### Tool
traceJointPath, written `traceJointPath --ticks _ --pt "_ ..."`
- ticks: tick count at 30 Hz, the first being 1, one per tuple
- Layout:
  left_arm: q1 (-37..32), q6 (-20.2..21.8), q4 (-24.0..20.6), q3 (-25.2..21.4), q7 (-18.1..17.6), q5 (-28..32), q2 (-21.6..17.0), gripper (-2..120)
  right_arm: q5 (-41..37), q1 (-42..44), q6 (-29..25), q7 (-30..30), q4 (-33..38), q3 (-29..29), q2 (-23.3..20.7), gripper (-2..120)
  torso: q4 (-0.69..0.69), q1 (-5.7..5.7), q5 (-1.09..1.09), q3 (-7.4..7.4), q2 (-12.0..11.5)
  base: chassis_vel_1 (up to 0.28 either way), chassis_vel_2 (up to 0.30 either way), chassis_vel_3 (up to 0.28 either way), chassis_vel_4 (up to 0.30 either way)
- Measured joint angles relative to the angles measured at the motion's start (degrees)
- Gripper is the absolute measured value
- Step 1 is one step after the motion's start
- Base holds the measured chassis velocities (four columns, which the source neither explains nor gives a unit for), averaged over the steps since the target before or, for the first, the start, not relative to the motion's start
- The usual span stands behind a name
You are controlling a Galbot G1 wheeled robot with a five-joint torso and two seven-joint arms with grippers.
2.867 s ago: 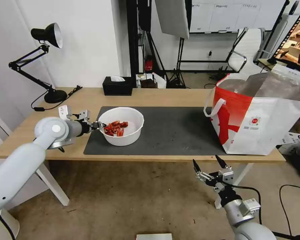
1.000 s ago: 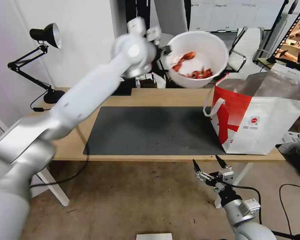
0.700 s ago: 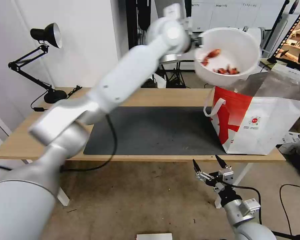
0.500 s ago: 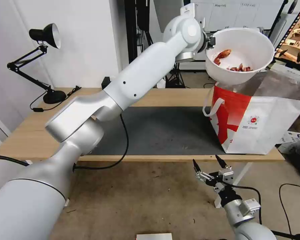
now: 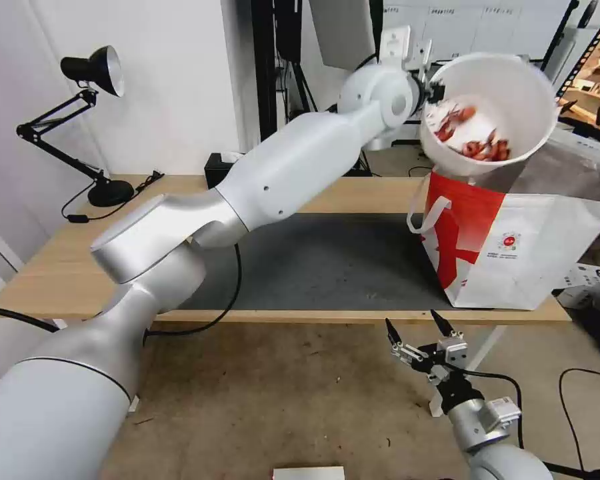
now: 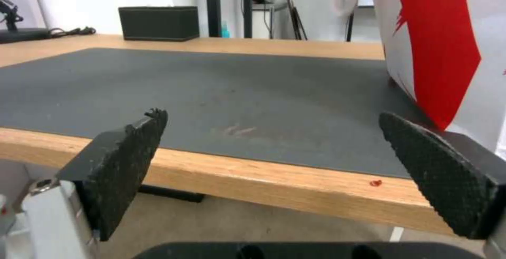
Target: Pick up the trash from the table and place it into the takeout bag.
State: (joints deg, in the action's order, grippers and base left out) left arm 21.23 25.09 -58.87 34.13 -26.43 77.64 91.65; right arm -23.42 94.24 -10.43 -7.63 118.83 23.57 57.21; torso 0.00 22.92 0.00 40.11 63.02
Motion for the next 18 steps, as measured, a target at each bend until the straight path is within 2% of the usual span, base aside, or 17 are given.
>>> traceJointPath --ticks 8,18 --pt "-1.43 2.04 -0.74 0.58 -0.71 -0.61 -0.12 0 0.00 0.00 0.00 0.00 0.00 0.00 0.00 100 0.00 0.00 0.00 0.00 0.00 0.000 0.000 0.000 0.000" --pt "-1.50 4.53 -2.68 0.79 1.50 -1.78 -0.20 0 0.00 0.00 0.00 0.00 0.00 0.00 0.00 100 -0.01 0.00 0.00 0.00 0.00 0.000 0.000 0.000 0.000"
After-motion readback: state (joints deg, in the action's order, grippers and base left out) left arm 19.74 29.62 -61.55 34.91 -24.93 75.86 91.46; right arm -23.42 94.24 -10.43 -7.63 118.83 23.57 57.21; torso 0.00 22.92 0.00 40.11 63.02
